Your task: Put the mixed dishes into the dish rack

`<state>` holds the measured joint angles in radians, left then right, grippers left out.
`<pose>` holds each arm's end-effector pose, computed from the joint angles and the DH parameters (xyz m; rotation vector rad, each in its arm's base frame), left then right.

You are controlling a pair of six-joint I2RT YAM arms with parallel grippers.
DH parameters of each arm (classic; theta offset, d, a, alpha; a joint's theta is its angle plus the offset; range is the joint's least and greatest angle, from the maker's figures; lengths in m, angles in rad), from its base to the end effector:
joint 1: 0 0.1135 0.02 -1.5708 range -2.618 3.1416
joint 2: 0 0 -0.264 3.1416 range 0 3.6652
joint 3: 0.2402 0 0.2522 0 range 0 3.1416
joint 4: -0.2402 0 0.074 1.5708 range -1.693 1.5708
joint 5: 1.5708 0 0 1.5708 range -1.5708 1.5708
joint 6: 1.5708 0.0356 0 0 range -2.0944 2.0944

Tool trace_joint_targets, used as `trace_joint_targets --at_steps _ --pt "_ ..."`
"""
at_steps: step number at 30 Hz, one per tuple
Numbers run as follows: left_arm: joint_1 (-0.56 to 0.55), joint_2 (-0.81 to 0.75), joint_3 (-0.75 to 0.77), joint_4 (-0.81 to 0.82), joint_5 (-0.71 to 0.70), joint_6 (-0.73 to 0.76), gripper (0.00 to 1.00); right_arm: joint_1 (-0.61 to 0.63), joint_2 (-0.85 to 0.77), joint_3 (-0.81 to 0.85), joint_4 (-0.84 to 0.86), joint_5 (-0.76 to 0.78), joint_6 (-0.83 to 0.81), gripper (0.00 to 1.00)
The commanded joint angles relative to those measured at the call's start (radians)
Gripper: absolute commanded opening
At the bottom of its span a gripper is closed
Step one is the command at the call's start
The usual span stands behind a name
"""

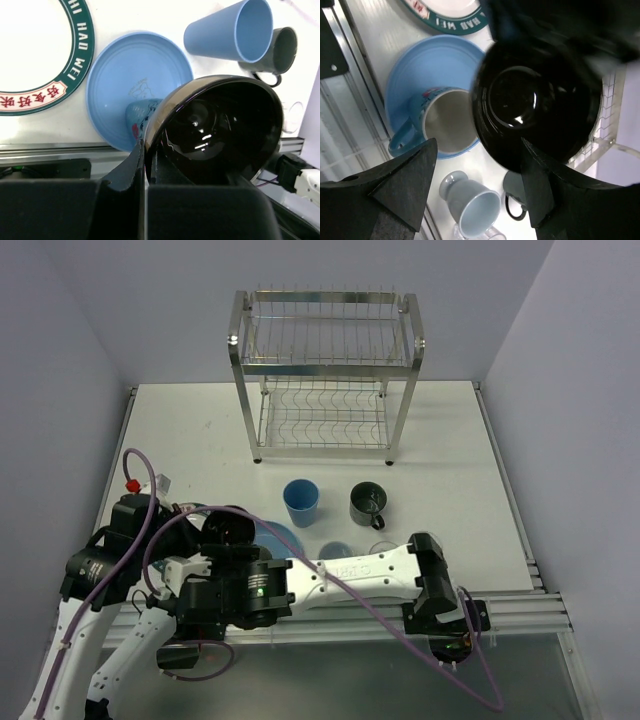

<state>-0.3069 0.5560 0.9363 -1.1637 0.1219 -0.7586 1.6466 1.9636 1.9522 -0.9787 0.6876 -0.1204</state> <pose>0.0734 -0.0278 0.3223 -0.4872 2.3971 -0.6444 -0.0095 0.4229 0.3297 -1.5957 1.6230 -0.1182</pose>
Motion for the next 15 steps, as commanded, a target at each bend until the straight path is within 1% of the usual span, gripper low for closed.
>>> trace_joint_targets --at_steps 1,4,5,7,8,10,12,13,15 --pt "-0.001 -0.016 0.061 0.042 0.056 0.013 0.00 -0.001 0.037 0.045 0.020 -0.002 -0.042 0.73" --pt "-0.001 -0.016 0.079 0.030 0.056 0.019 0.00 -0.002 0.044 0.033 0.037 0.003 -0.059 0.70" --pt "-0.001 -0.016 0.085 0.026 0.055 0.024 0.00 -0.001 0.044 0.030 0.040 0.018 -0.061 0.65" --pt "-0.001 -0.013 0.096 0.016 0.055 0.030 0.00 -0.001 0.037 0.017 0.058 0.027 -0.074 0.58" --pt "-0.001 -0.011 0.098 0.015 0.058 0.030 0.00 -0.001 0.034 0.013 0.064 0.039 -0.079 0.50" --pt "-0.001 -0.013 0.104 0.018 0.071 0.031 0.00 0.001 0.026 -0.002 0.087 0.052 -0.094 0.46" --pt "-0.001 -0.011 0.104 0.018 0.079 0.031 0.00 -0.001 0.024 -0.009 0.100 0.067 -0.111 0.38" --pt "-0.001 -0.011 0.104 0.019 0.081 0.031 0.00 -0.001 0.026 -0.015 0.103 0.072 -0.117 0.36" --pt "0.000 -0.010 0.107 0.018 0.085 0.035 0.00 -0.001 0.029 -0.021 0.104 0.088 -0.131 0.26"
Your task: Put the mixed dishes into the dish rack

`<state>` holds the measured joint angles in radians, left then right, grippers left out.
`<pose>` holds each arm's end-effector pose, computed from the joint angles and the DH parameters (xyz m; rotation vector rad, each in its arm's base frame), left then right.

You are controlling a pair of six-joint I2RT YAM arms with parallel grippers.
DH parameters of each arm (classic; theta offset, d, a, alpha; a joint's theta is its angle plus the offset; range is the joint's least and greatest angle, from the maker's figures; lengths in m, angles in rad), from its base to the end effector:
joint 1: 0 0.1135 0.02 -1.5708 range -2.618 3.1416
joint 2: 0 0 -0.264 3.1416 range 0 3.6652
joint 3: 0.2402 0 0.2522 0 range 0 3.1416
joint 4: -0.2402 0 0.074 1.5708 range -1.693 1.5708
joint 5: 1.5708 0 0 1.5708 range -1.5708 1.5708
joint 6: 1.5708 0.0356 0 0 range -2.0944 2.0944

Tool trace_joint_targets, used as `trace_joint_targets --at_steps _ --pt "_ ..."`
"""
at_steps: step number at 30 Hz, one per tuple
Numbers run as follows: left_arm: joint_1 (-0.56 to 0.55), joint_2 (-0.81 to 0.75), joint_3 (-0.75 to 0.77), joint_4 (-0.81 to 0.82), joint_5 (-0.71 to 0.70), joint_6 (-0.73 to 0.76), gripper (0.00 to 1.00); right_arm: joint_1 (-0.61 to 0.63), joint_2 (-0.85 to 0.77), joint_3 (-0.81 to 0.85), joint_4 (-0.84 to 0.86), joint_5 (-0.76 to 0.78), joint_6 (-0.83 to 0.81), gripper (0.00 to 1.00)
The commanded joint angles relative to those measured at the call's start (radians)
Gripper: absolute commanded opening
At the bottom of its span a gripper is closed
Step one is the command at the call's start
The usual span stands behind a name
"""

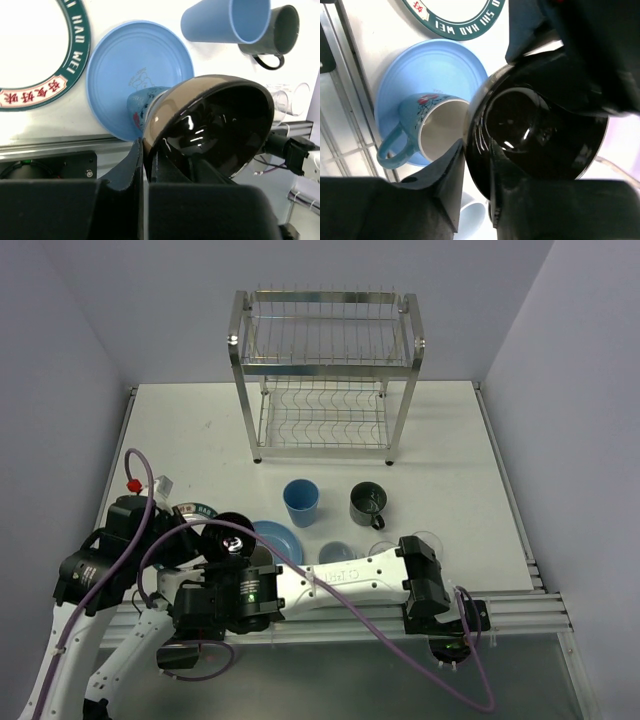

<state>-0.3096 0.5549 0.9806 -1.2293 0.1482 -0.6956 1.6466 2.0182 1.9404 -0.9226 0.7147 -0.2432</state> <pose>0.0648 -0.0263 0.3298 -0.3998 2.4306 -0.6389 -0.0099 0.4381 0.3074 -1.6832 1.5214 -0.2163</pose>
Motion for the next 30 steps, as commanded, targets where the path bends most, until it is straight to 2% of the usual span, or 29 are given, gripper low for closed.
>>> trace_joint_targets --at_steps 1,3,8,10,11,13,14,23,26,27,28,30 --pt "0.001 -0.009 0.066 0.083 0.063 -0.027 0.00 -0.001 -0.024 -0.017 0.050 0.066 -0.013 0.22" --pt "0.001 -0.010 0.067 0.086 0.074 -0.025 0.00 -0.002 -0.024 -0.037 0.057 0.083 -0.018 0.00" --pt "0.001 -0.006 0.055 0.116 0.111 -0.028 0.01 -0.001 -0.070 -0.126 0.137 0.123 -0.027 0.00" --pt "0.001 -0.004 0.056 0.132 0.123 -0.034 0.23 -0.001 -0.111 -0.168 0.180 0.109 -0.022 0.00" --pt "0.001 -0.006 0.059 0.140 0.122 -0.039 0.51 0.001 -0.124 -0.182 0.192 0.104 -0.019 0.00" --pt "0.001 -0.016 0.084 0.160 0.099 -0.064 0.72 -0.001 -0.163 -0.218 0.231 0.103 -0.005 0.00" --pt "0.001 -0.019 0.095 0.168 0.084 -0.073 0.97 -0.001 -0.177 -0.230 0.240 0.097 0.001 0.00" --pt "0.001 -0.039 0.242 0.174 -0.193 -0.180 0.99 -0.007 -0.349 -0.391 0.441 0.046 0.140 0.00" --pt "0.001 -0.081 0.227 0.221 -0.176 -0.202 0.99 -0.056 -0.472 -0.504 0.591 -0.069 0.211 0.00" --pt "0.001 -0.099 0.219 0.231 -0.165 -0.208 0.99 -0.080 -0.548 -0.580 0.691 -0.111 0.272 0.00" --pt "0.003 -0.107 0.201 0.241 -0.157 -0.220 0.99 -0.134 -0.588 -0.621 0.750 -0.209 0.307 0.00" --pt "0.001 -0.128 0.184 0.260 -0.131 -0.231 0.99 -0.189 -0.683 -0.732 0.899 -0.305 0.405 0.00"
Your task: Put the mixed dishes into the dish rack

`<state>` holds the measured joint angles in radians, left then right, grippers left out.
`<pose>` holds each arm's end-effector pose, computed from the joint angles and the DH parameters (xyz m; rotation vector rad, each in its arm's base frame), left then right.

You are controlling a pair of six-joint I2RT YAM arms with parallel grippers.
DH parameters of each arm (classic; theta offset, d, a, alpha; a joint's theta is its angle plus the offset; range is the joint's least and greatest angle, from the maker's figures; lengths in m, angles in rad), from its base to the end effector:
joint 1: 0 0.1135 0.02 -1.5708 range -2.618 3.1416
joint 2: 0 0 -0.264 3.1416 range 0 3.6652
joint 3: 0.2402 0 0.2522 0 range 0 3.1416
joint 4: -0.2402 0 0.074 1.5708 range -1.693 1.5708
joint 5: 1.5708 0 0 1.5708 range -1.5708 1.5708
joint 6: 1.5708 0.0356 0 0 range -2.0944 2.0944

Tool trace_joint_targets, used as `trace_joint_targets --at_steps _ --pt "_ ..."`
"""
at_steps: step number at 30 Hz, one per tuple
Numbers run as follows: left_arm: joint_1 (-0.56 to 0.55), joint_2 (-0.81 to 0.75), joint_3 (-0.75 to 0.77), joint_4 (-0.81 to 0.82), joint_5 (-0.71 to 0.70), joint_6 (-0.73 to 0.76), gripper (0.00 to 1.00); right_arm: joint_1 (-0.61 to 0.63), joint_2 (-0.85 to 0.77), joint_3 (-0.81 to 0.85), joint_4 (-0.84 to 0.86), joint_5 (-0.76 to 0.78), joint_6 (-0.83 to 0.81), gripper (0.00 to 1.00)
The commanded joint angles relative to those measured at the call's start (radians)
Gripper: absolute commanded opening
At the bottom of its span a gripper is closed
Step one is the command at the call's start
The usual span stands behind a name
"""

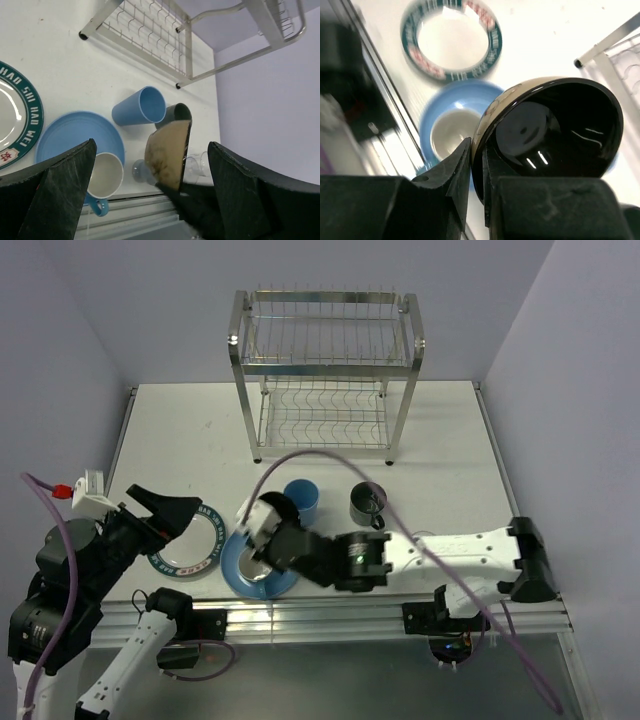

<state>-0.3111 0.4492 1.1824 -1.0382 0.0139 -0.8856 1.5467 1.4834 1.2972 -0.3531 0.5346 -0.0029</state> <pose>0.0271 -0.0092 0.4037 -0.5463 1.8848 -0.8221 0.0263 0.3380 0.3364 -1.1938 1.6695 0.4040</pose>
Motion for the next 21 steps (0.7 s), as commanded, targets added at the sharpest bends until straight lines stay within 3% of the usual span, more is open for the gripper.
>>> trace_joint_targets --at_steps 1,10,16,21 --pt "0.003 -0.029 -0.026 0.072 0.008 -0.049 0.99 -0.144 -0.176 -0.120 0.379 -0.212 0.199 0.00" --pt "0.003 -0.066 -0.047 0.122 0.035 -0.052 0.99 -0.390 -0.252 -0.352 0.902 -0.534 0.641 0.00" --pt "0.003 -0.070 -0.050 0.165 0.075 -0.033 0.99 -0.533 -0.132 -0.432 1.294 -0.700 0.975 0.00" --pt "0.004 -0.046 -0.027 0.181 0.098 -0.009 0.99 -0.638 0.086 -0.415 1.661 -0.769 1.271 0.00"
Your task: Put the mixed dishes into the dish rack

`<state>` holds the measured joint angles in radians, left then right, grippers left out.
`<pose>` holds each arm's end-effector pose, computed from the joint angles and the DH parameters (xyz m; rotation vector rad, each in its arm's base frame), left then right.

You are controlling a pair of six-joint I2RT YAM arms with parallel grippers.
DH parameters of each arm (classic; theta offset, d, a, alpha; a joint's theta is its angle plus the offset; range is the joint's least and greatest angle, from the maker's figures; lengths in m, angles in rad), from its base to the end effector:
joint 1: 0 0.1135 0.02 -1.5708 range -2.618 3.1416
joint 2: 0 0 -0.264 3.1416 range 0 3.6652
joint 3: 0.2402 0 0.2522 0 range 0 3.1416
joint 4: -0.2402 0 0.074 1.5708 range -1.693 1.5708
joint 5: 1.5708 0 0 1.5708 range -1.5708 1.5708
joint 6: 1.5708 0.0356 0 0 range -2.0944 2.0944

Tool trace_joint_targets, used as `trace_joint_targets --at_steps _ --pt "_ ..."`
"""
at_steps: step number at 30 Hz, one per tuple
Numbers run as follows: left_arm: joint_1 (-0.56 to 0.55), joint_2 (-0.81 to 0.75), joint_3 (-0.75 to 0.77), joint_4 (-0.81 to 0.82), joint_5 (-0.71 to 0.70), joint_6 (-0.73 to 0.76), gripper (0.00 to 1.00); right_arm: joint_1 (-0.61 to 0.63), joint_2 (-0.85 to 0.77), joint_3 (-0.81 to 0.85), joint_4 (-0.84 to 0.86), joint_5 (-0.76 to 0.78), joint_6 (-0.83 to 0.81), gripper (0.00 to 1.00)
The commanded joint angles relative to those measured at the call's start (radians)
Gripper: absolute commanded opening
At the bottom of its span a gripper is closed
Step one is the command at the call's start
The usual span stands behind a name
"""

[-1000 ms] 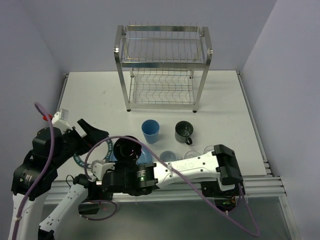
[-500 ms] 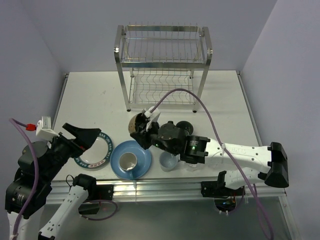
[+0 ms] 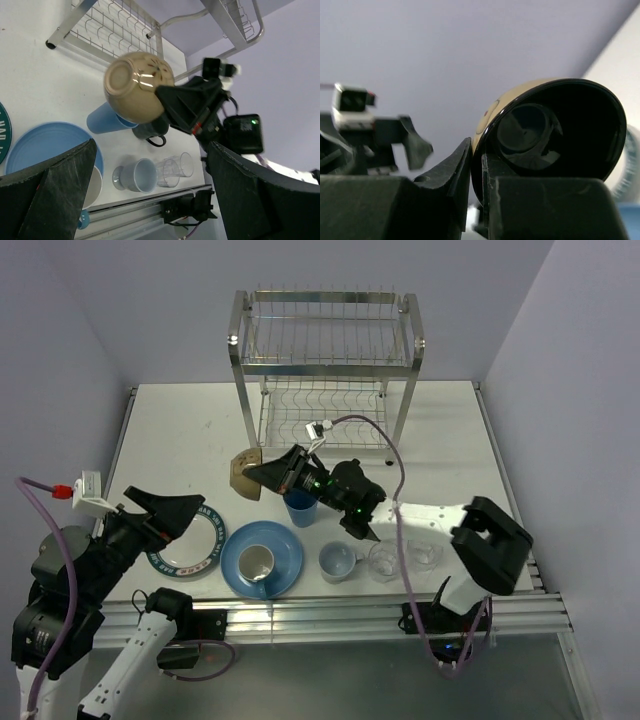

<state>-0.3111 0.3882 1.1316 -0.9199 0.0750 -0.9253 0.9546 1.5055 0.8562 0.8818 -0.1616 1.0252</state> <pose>0.0212 -0.0096 0.4042 -0.5032 1.7789 -0.9533 0.1920 0.2811 0.3018 -0.1055 1.5782 1.7332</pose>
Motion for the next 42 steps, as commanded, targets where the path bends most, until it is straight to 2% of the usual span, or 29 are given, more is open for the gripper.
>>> trace_joint_targets --at_steps 1,4,7,14,22,31,37,42 --pt "0.003 0.017 0.025 0.070 0.045 0.036 0.99 -0.059 0.103 0.035 0.475 -0.078 0.316 0.00" --pt "0.003 0.018 0.034 0.078 0.045 0.045 0.99 -0.102 0.248 0.098 0.607 -0.096 0.404 0.00" --pt "0.003 0.020 0.027 0.095 0.065 0.055 0.99 -0.128 0.340 0.162 0.625 -0.111 0.441 0.00" --pt "0.003 0.025 -0.021 0.127 0.083 0.089 0.99 -0.226 0.429 0.314 0.498 -0.196 0.409 0.00" --pt "0.003 0.021 -0.076 0.174 0.121 0.095 0.99 -0.344 0.458 0.382 0.445 -0.292 0.421 0.00" --pt "0.003 0.023 -0.107 0.214 0.128 0.091 0.99 -0.408 0.535 0.518 0.295 -0.368 0.346 0.00" --pt "0.003 -0.002 -0.176 0.248 0.138 0.063 0.98 -0.444 0.657 0.674 0.212 -0.369 0.277 0.00" --pt "0.003 0.008 -0.202 0.268 0.151 0.075 0.98 -0.471 0.774 0.817 0.177 -0.363 0.294 0.00"
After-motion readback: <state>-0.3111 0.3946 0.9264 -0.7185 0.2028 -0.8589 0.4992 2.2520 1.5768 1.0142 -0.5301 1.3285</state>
